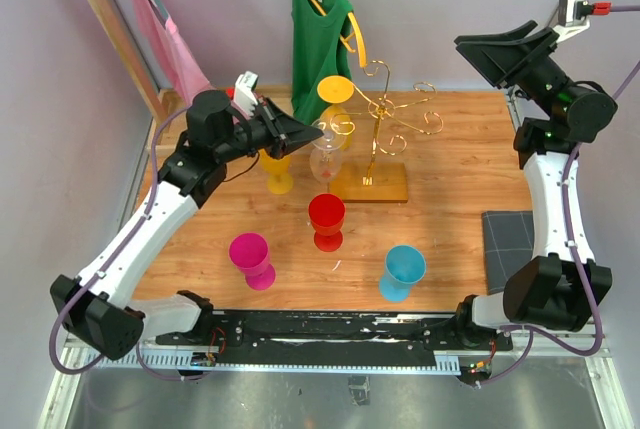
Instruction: Place the wine glass upside down on the wine glass rack
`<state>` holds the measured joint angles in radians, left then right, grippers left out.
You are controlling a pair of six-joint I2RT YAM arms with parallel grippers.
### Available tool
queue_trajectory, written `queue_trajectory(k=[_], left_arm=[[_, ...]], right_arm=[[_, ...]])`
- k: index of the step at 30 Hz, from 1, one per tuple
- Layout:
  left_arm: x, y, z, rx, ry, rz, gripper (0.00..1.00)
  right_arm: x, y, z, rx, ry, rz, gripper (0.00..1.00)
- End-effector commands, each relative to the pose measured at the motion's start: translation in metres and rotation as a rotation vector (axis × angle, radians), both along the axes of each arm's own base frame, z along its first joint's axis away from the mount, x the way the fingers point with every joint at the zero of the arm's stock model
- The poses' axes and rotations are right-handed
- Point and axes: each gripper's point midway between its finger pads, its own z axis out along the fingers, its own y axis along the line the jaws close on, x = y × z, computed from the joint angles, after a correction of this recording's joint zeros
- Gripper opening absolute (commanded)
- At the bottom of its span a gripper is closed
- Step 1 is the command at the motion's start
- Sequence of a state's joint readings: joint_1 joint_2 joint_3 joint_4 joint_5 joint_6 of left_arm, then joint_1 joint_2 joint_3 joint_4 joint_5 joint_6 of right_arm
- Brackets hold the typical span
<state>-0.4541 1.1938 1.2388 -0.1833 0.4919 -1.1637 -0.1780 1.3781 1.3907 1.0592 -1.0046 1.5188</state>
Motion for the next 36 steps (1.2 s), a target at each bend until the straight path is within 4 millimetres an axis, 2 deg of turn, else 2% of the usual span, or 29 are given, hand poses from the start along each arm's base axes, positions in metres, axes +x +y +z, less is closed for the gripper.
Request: queue_trajectory(k=[1,9,22,36], left_arm=[[-0.003,-0.016,0.031,-0.038,-0.095,-0.040,0.00],[0.007,-0.043,0.037,-0.053,-0.104,-0.077,0.00],[0.035,-0.066,0.036,-0.078,-0.075,-0.069,0.00],[0.056,-0.058,0.046,-0.099,-0.091,0.060,0.00]], right_arm=[[-0.012,0.000,0.003,-0.038,-0.050,-0.022,0.73],[-0.010,0.000,0.004,-0.041,-0.045,-0.021,0.73],[-0.007,-0.001,0.001,-0.048,-0.032,-0.026,0.73],[0.000,-0.002,-0.003,-0.044,-0.019,-0.026,0.73]])
